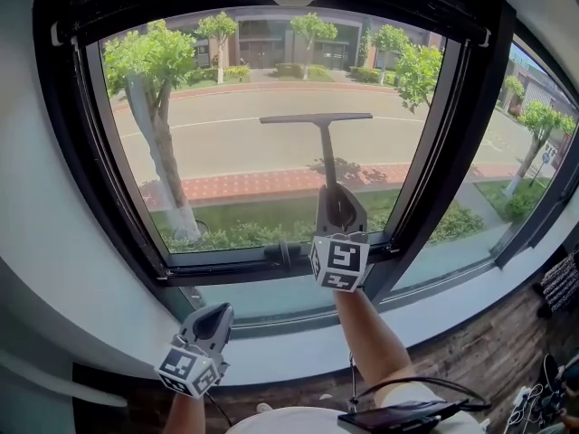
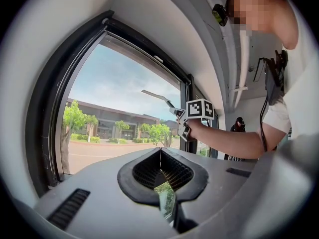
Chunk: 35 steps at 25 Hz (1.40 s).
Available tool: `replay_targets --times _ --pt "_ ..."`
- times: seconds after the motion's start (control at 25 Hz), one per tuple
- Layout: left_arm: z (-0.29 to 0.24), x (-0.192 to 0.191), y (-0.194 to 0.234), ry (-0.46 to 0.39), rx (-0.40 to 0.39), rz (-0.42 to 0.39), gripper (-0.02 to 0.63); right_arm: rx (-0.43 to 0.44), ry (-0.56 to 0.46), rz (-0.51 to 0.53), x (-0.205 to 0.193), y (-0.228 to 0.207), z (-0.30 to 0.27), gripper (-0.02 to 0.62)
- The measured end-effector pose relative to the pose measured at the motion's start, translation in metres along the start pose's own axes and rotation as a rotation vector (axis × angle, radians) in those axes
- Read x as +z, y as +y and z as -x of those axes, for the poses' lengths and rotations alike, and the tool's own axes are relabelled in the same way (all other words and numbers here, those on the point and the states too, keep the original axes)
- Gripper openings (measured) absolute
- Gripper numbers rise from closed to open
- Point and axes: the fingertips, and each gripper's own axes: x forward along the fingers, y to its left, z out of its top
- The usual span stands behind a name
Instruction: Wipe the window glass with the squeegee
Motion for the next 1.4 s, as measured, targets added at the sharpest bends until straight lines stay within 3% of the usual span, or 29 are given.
replay_targets --times 0.96,1.4 --pt "-0.009 -0.005 -0.007 0.018 -0.019 -0.002 0.015 0.025 0.124 0.003 -0.064 0.007 0.035 0.098" --pt "-0.01 -0.009 -0.009 0.025 -0.02 0.002 0.016 0.032 0.22 0.004 -0.113 0.009 0.061 0.098"
